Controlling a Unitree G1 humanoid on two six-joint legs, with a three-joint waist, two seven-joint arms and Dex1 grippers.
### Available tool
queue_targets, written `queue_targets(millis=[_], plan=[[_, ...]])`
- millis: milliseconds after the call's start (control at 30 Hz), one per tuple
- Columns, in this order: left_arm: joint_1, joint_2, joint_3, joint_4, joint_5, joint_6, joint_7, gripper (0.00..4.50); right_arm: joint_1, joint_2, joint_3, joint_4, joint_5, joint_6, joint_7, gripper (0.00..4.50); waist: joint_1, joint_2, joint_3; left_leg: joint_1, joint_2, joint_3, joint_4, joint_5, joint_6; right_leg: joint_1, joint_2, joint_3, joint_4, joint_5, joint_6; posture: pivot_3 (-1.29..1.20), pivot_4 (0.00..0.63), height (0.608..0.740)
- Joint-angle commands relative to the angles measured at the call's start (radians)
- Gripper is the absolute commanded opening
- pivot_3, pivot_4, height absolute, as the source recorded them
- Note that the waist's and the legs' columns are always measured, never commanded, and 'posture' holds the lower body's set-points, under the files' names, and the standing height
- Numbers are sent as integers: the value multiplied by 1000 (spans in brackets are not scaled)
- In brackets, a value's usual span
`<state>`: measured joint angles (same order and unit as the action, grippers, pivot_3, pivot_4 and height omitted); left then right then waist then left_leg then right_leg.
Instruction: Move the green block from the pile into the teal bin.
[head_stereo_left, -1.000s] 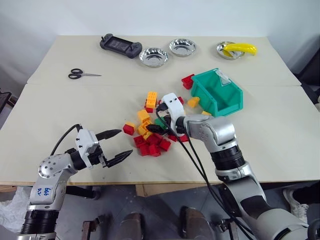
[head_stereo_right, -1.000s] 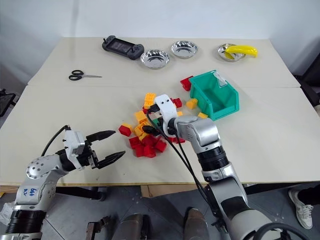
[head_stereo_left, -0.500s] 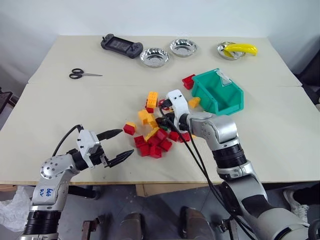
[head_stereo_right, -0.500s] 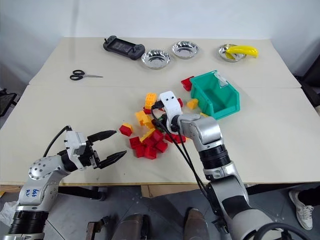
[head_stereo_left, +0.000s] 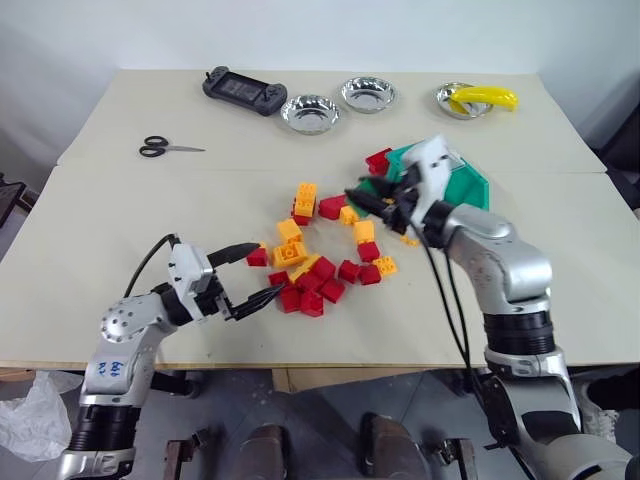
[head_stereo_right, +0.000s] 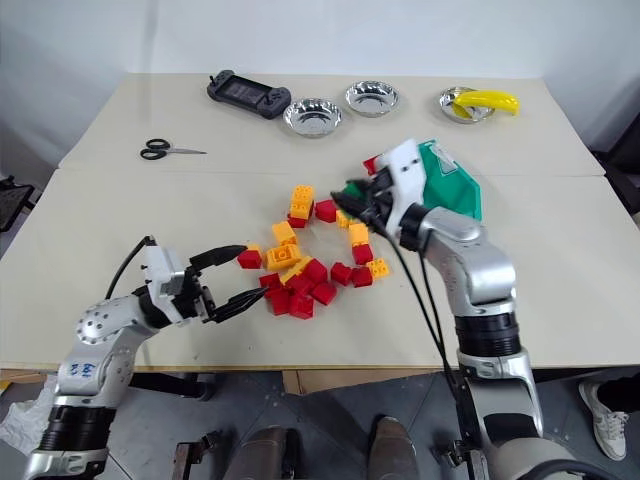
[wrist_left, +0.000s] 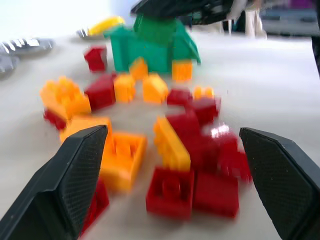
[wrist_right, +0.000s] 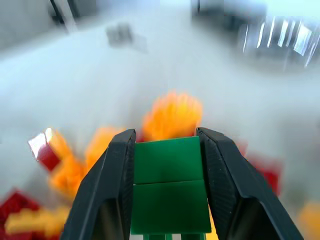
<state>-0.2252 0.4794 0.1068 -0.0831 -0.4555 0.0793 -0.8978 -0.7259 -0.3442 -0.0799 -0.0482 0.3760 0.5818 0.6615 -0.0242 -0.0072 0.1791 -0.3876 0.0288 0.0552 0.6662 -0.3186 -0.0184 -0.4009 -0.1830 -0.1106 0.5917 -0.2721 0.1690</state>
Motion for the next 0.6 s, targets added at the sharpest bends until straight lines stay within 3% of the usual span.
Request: queue_targets(millis=[33,200,400,433,600], plan=[[-50,-40,-7,-41,-19,18,53,4500,-15,-44,-93,19,-8,-110,-39,1515,-1,0,0,0,0,0,0,0,0,0,0,0,0,0,0,0,150,740],[-167,-135,-31,3,38,-2,167,4500,-114,-108,-110,285,-139,-272,-167,1515,-3,0,0,0,0,1,1,0,0,0,0,0,0,0,0,0,150,740],[-181,-144,-37,20,37,10,170,4500,-214,-106,-124,603,-168,-418,-185,1515,-14,0,0,1,0,2,-2,0,0,0,0,0,-1,0,0,0,150,740],[-173,-137,-38,15,39,13,166,4500,-226,-105,-129,641,-164,-439,-182,2233,-14,0,0,1,0,2,-2,0,0,0,0,0,-1,0,0,0,150,740],[-111,-77,-9,-9,63,6,178,4500,-220,-122,-128,663,-136,-498,-100,3834,-12,0,0,1,0,2,-2,0,0,0,0,0,-1,0,0,0,150,740]])
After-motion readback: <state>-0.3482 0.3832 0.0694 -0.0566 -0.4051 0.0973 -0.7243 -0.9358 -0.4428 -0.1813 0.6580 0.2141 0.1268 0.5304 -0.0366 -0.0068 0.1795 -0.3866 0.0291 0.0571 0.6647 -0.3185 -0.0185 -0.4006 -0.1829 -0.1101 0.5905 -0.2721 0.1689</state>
